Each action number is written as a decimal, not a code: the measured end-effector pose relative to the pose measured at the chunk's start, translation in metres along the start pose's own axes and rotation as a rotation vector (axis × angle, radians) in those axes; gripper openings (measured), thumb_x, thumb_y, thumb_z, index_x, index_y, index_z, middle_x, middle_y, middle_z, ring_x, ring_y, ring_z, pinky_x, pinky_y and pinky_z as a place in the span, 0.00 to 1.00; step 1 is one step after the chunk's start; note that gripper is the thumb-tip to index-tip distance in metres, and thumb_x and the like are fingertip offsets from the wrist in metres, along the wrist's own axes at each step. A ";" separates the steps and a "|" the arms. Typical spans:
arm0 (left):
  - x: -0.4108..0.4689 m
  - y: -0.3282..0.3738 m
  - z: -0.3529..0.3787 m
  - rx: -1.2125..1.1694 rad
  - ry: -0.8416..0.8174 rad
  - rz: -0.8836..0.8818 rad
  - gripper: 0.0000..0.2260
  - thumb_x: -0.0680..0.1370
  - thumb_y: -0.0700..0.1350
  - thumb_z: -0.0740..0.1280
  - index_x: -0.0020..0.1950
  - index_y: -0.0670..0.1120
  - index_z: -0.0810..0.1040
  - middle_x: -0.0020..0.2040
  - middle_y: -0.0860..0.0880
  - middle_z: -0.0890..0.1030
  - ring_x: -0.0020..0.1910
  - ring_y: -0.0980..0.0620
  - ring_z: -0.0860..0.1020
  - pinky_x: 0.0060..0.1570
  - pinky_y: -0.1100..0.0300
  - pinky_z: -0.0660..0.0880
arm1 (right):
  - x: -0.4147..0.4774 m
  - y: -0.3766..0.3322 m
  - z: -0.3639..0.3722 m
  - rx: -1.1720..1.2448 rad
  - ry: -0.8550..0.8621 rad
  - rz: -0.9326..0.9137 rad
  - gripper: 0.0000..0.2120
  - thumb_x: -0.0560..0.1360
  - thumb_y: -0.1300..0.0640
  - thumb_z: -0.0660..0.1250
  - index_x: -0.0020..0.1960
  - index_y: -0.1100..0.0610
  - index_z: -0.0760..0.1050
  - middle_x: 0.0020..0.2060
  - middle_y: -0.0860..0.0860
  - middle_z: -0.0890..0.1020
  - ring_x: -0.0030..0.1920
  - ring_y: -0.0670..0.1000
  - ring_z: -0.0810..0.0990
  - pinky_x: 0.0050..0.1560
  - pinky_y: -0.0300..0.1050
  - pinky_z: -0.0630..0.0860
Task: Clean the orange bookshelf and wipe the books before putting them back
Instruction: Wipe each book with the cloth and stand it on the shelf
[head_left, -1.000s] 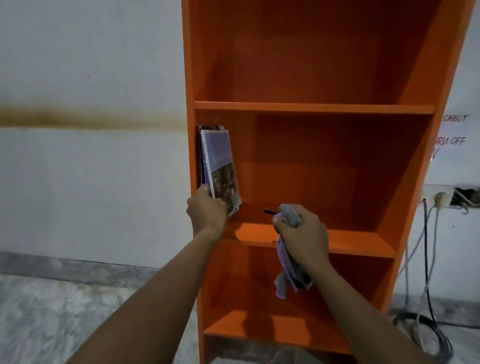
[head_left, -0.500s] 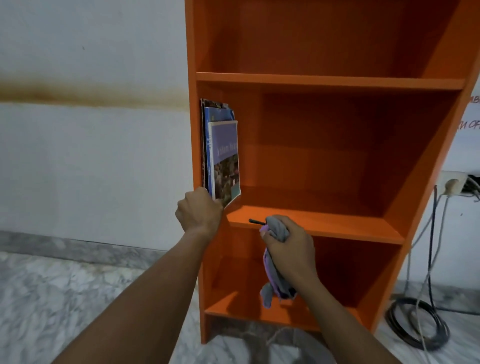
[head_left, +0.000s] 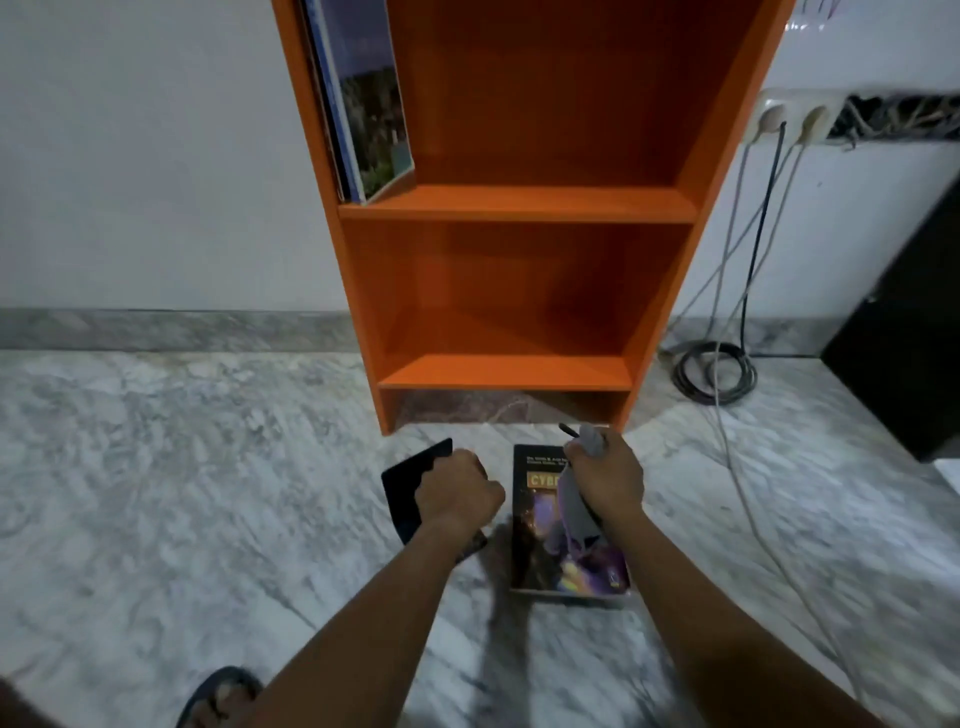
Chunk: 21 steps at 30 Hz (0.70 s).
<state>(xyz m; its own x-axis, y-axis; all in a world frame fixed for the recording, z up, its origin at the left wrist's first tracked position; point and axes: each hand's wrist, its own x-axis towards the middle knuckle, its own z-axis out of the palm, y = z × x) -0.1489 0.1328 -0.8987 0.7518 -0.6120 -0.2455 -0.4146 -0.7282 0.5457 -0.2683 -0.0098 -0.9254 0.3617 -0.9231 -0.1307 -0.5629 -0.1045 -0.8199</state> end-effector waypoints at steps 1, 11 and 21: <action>-0.009 -0.007 0.025 -0.021 -0.108 -0.046 0.14 0.73 0.53 0.72 0.51 0.44 0.81 0.48 0.47 0.83 0.47 0.44 0.82 0.48 0.53 0.81 | -0.007 0.019 -0.002 -0.083 -0.013 -0.001 0.15 0.76 0.48 0.68 0.59 0.53 0.75 0.48 0.55 0.80 0.50 0.60 0.81 0.43 0.46 0.72; -0.012 -0.036 0.131 -0.419 -0.363 -0.296 0.23 0.64 0.54 0.69 0.50 0.39 0.83 0.49 0.41 0.84 0.52 0.42 0.82 0.42 0.54 0.75 | -0.042 0.138 0.001 -0.624 -0.314 -0.129 0.27 0.79 0.47 0.63 0.76 0.54 0.68 0.74 0.56 0.67 0.75 0.60 0.65 0.74 0.56 0.65; -0.009 -0.017 0.107 -0.991 -0.536 -0.279 0.19 0.80 0.28 0.58 0.62 0.49 0.71 0.53 0.41 0.84 0.48 0.41 0.84 0.52 0.41 0.81 | -0.059 0.139 0.012 -0.156 -0.399 -0.385 0.11 0.80 0.50 0.58 0.61 0.51 0.67 0.58 0.51 0.76 0.57 0.52 0.75 0.57 0.56 0.76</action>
<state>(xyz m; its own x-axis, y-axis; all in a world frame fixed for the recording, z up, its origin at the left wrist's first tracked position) -0.2036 0.1175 -0.9915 0.3416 -0.6931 -0.6348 0.4928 -0.4431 0.7489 -0.3593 0.0348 -1.0381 0.7977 -0.5996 -0.0642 -0.4270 -0.4865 -0.7622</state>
